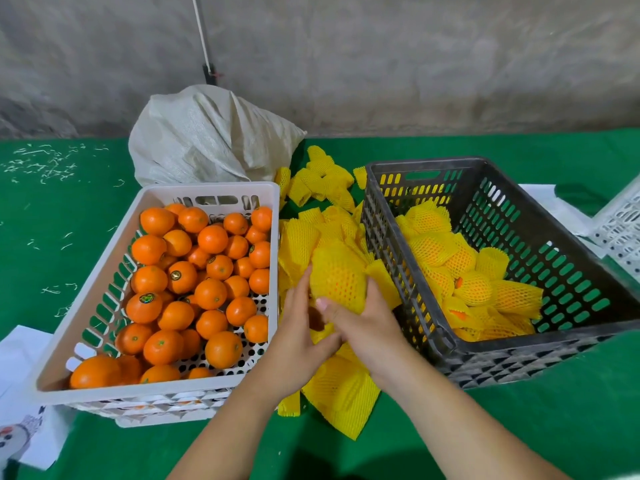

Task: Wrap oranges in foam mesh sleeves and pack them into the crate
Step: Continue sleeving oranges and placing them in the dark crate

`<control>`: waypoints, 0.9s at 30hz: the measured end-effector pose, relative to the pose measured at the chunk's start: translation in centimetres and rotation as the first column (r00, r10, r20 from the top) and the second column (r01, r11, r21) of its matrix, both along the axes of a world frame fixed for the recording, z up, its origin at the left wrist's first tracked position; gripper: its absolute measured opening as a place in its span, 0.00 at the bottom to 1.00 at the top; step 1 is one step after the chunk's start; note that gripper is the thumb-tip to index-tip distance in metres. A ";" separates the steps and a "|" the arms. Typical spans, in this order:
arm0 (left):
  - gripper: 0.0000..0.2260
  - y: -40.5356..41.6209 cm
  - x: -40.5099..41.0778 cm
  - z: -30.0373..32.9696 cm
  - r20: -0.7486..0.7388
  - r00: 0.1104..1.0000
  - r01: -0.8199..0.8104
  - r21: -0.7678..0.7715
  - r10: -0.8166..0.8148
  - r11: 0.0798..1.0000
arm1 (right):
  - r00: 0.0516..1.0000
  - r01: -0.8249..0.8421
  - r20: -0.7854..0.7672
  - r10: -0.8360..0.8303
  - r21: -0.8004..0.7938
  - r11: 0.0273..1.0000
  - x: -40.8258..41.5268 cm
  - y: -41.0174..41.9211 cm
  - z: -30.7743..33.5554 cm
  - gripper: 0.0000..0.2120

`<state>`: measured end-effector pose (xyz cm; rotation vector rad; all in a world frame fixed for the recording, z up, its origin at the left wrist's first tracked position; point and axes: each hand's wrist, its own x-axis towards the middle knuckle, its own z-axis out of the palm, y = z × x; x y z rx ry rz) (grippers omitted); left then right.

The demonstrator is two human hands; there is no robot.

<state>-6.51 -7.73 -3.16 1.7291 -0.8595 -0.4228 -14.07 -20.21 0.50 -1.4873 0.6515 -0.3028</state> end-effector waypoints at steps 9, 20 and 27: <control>0.19 2.0 7.8 -1.9 0.000 0.975 -0.220 0.088 0.221 0.971 | 0.893 0.445 -0.022 -0.449 0.196 0.874 2.9 -13.7 4.2 0.43; 0.14 1.5 8.6 -4.0 -0.010 0.933 -0.359 -0.007 0.359 0.933 | 0.895 -0.351 -0.392 -0.212 -0.914 0.205 3.0 -10.1 -1.5 0.33; 0.29 1.6 14.1 -4.3 0.053 0.983 -0.181 0.501 0.178 0.846 | 0.815 -0.559 -0.529 -0.238 -0.825 -0.083 5.1 -10.4 -2.7 0.33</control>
